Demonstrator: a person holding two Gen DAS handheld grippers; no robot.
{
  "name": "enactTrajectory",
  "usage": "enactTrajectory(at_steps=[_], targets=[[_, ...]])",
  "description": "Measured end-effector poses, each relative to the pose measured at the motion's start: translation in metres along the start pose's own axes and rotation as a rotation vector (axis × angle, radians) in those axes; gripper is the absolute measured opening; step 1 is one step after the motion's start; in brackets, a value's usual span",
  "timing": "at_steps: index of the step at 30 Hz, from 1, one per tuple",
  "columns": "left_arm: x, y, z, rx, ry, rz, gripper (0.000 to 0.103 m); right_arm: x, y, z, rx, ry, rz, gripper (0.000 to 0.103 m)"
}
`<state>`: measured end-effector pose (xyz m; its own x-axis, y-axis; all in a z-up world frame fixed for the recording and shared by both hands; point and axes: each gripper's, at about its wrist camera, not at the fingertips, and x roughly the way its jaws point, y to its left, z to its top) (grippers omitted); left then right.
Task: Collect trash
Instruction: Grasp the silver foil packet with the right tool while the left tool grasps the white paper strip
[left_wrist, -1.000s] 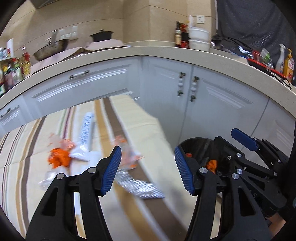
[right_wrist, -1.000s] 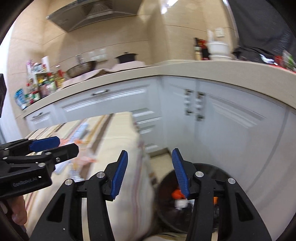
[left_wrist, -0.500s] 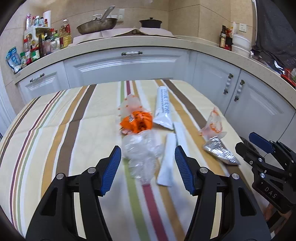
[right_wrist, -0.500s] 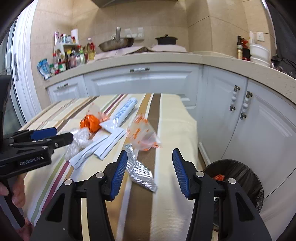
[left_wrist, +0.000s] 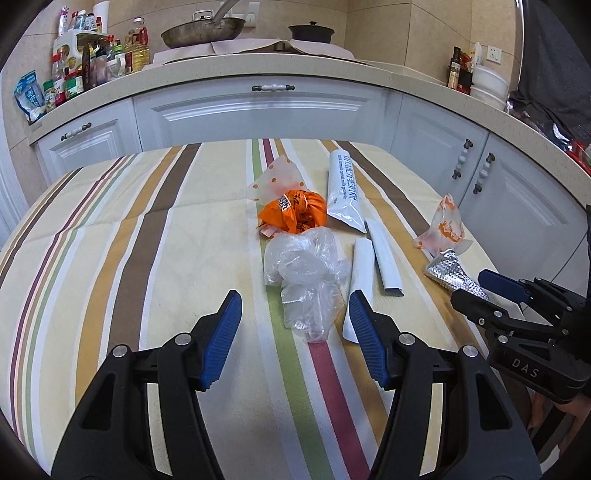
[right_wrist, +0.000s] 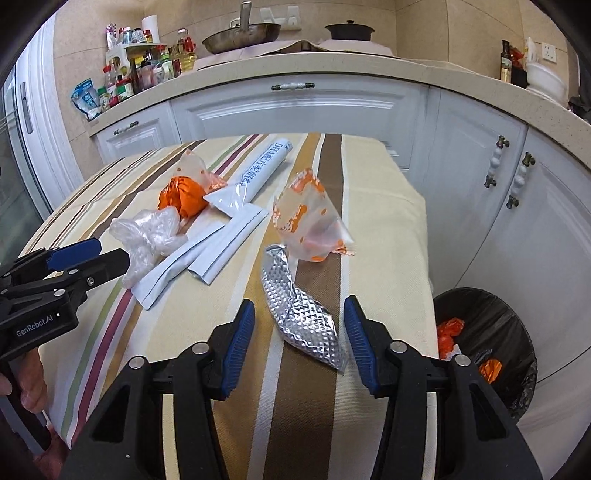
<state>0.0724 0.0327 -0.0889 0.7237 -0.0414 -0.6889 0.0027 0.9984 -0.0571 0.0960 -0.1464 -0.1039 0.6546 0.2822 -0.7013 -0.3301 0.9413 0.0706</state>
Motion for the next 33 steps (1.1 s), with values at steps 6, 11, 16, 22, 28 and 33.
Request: enactTrajectory(at_steps=[6,11,16,22,28,33], targets=[[-0.002,-0.007,-0.002,0.013,0.004,-0.008,0.059,-0.006,0.006,-0.003,-0.041,-0.030,0.003,0.035],[-0.002,-0.018,-0.003,0.035,0.005,-0.026,0.059,-0.018,0.003,-0.006,-0.027,-0.074,0.012,0.035],[0.002,-0.033,-0.004,0.070,0.018,-0.047,0.057,-0.030,-0.006,-0.011,0.005,-0.104,0.019,0.035],[0.015,-0.043,-0.005,0.087,0.051,-0.050,0.050,-0.038,-0.016,-0.016,0.035,-0.124,0.021,0.035],[0.021,-0.048,-0.004,0.110,0.061,-0.030,0.045,-0.041,-0.024,-0.020,0.061,-0.139,0.020,0.035],[0.027,-0.027,-0.001,0.057,0.093,0.004,0.045,-0.044,-0.030,-0.023,0.080,-0.152,0.021,0.035]])
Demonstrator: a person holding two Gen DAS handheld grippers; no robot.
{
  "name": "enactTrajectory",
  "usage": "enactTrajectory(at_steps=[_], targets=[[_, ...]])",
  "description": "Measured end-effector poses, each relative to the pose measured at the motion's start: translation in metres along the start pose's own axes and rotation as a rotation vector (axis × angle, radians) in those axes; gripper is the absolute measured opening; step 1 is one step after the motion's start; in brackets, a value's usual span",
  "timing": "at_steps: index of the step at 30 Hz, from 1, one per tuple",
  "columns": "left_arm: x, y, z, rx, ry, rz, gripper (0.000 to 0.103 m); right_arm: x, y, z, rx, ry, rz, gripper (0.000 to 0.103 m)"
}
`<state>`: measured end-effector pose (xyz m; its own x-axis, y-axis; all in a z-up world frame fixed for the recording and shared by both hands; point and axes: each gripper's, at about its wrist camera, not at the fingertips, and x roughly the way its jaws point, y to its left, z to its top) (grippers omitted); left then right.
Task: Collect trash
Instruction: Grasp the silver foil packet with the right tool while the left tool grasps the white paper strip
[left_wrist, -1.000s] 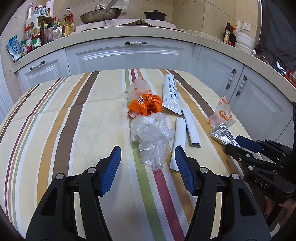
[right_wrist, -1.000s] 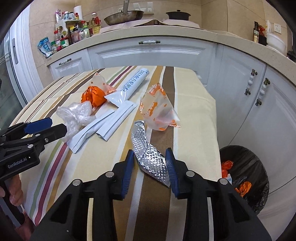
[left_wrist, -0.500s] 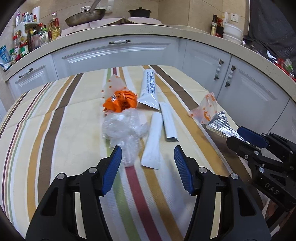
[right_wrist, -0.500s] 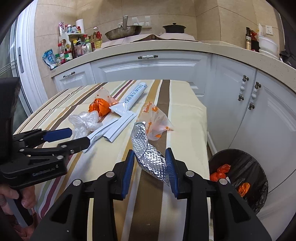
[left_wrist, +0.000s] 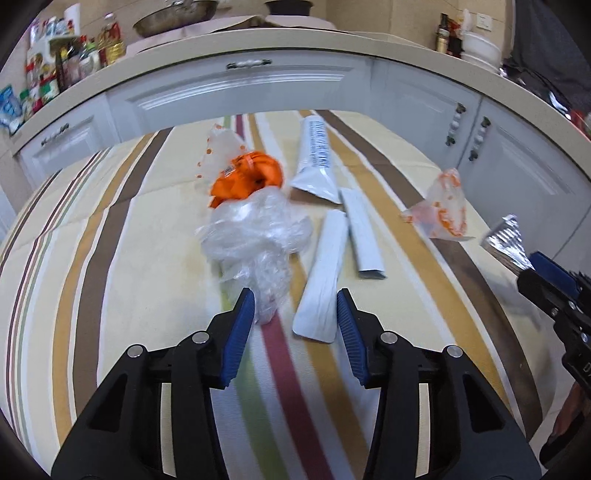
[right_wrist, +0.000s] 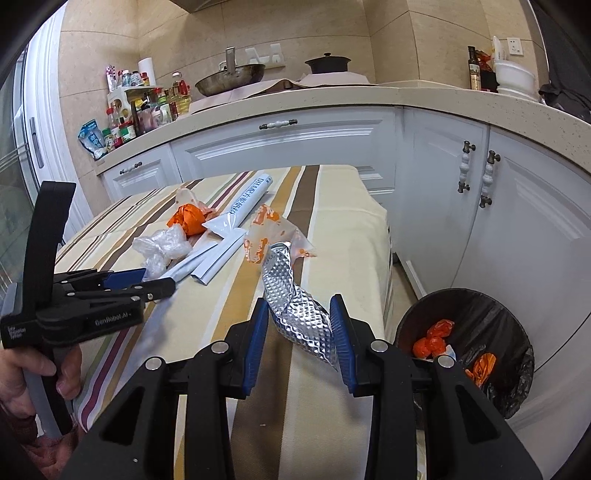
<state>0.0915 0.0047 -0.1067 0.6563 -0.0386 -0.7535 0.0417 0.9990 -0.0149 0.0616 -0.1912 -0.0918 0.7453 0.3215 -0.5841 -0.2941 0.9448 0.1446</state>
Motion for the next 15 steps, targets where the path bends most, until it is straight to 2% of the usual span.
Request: enactTrajectory(at_steps=[3,8,12,15], targets=[[-0.006,0.002,-0.001,-0.002,-0.015,0.003,0.045,0.000,-0.003,-0.001,0.006,-0.001,-0.002,0.035],[-0.014,-0.008,-0.005,0.024,-0.033,-0.037,0.045,0.002,-0.005,-0.002,0.012,0.003,-0.003,0.035],[-0.005,-0.012,-0.006,0.021,0.000,-0.070,0.045,0.002,-0.005,-0.002,0.013,0.001,-0.003,0.035],[-0.006,-0.013,-0.005,0.008,-0.006,-0.090,0.044,0.001,-0.006,-0.001,0.015,-0.002,-0.005,0.035]])
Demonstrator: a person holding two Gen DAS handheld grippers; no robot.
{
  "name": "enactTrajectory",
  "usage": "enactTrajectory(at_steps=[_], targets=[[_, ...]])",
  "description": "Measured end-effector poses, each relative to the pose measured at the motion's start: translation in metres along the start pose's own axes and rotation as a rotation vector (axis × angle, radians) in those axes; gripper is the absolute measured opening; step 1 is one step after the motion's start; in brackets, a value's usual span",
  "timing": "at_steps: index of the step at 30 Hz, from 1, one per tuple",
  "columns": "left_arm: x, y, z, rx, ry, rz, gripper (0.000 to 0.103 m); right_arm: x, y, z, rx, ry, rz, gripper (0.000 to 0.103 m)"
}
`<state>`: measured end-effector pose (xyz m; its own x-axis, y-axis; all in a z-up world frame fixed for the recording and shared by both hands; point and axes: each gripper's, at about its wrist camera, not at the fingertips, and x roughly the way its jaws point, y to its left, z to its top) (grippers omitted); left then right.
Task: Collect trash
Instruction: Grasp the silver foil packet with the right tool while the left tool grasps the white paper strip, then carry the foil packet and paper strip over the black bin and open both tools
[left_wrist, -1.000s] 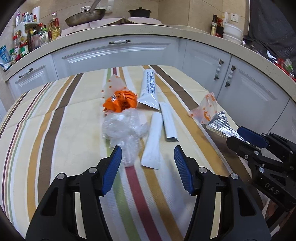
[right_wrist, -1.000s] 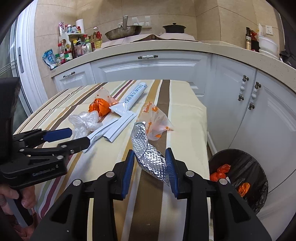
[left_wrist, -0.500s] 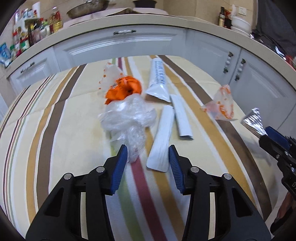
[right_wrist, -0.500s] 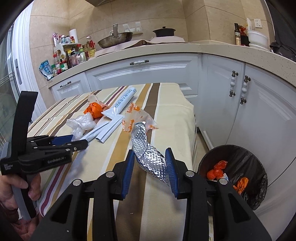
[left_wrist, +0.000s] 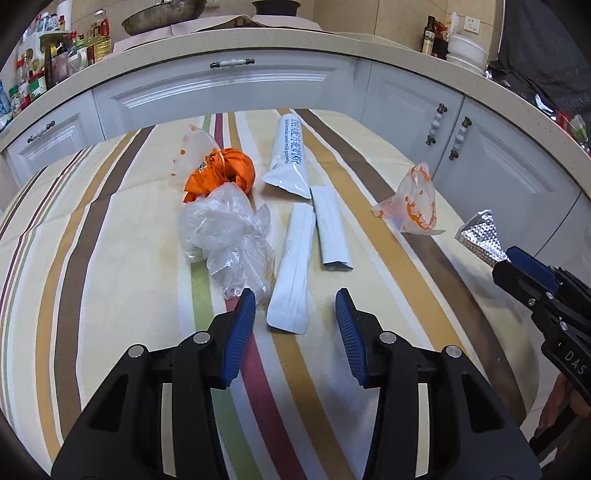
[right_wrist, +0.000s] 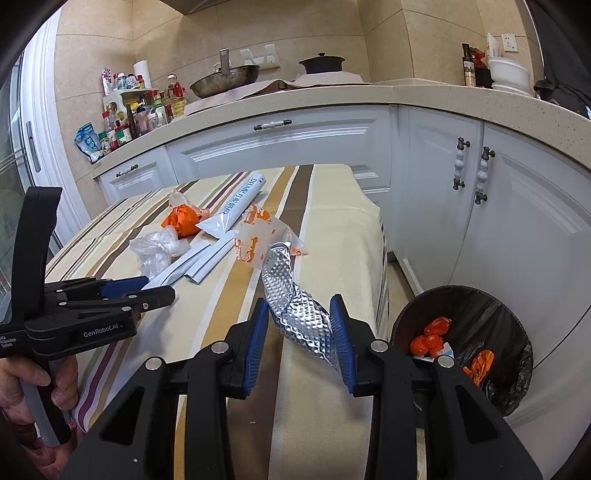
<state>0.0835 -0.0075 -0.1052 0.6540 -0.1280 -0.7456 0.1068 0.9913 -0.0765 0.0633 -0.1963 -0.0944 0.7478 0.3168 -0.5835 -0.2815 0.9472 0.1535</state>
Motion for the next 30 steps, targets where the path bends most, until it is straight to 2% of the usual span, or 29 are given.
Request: enactTrajectory(at_steps=[9,11,13,18,30], targets=[[0.002,-0.005,-0.002,0.007,0.000,-0.014,0.043,0.001,-0.003,-0.001,0.008,0.004,0.003,0.035],[0.003,-0.006,-0.002,0.006,-0.001,-0.014,0.036,0.001,-0.003,-0.001,0.009,0.003,0.003,0.035],[0.003,-0.008,-0.002,0.012,-0.004,-0.004,0.024,0.001,-0.004,-0.002,0.010,0.003,0.002,0.035],[0.002,-0.008,-0.003,0.011,-0.007,0.002,0.008,0.001,-0.006,-0.003,0.017,0.004,0.001,0.035],[-0.021,-0.010,-0.012,0.013,-0.057,0.003,0.007,-0.012,-0.001,-0.001,0.014,-0.038,-0.003,0.035]])
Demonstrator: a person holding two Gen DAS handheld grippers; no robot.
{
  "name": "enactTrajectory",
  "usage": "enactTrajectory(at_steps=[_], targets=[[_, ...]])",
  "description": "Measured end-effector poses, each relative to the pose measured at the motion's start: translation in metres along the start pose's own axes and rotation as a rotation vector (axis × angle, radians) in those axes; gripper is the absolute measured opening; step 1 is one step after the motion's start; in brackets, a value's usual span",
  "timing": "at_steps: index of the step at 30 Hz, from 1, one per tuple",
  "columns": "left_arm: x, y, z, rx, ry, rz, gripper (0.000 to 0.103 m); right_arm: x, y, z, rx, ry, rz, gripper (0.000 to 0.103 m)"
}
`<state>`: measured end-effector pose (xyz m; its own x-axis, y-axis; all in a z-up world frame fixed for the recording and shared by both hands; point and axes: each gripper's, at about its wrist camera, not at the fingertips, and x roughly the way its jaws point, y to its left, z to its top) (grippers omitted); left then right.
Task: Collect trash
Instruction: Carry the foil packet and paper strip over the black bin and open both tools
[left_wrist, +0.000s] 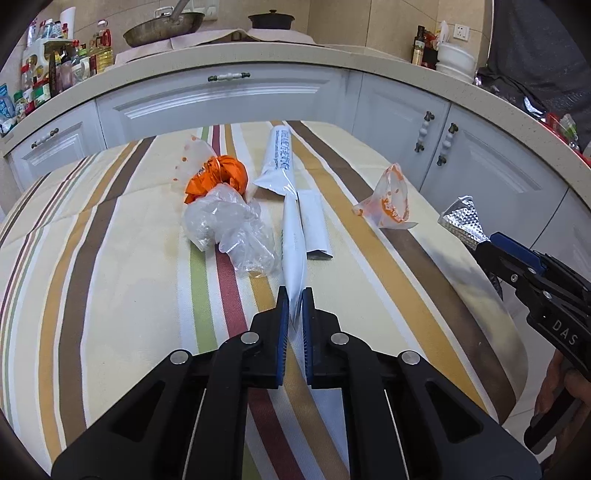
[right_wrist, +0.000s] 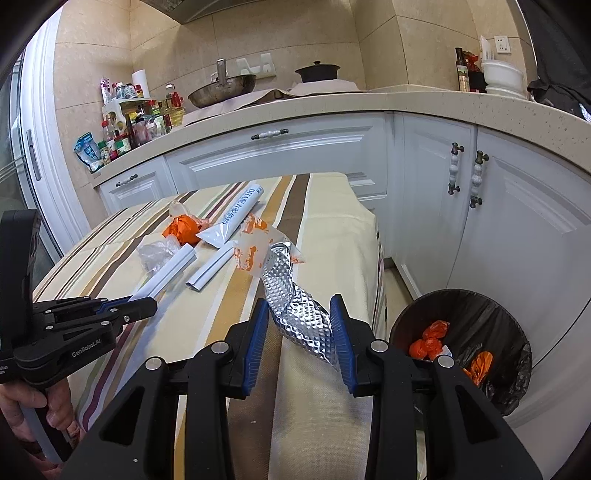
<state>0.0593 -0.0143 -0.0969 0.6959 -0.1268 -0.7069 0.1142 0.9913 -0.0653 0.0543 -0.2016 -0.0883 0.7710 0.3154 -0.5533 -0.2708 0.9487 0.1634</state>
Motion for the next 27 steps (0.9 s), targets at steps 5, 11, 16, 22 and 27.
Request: enactTrajectory(at_steps=[5,11,16,22,27], targets=[[-0.015,-0.004,0.008,0.013,-0.057,0.009,0.007,-0.010,-0.001,0.001,0.000,-0.027,-0.020,0.035],[-0.024,-0.026,0.024,0.057,-0.114,-0.023,0.007,-0.020,-0.015,0.004,0.016,-0.054,-0.085,0.035],[-0.022,-0.061,0.036,0.115,-0.143,-0.084,0.007,-0.028,-0.040,0.006,0.047,-0.071,-0.164,0.035],[-0.005,-0.112,0.049,0.180,-0.142,-0.157,0.007,-0.038,-0.084,0.004,0.101,-0.092,-0.277,0.035],[0.013,-0.155,0.056,0.233,-0.118,-0.204,0.007,-0.042,-0.114,0.001,0.139,-0.098,-0.340,0.035]])
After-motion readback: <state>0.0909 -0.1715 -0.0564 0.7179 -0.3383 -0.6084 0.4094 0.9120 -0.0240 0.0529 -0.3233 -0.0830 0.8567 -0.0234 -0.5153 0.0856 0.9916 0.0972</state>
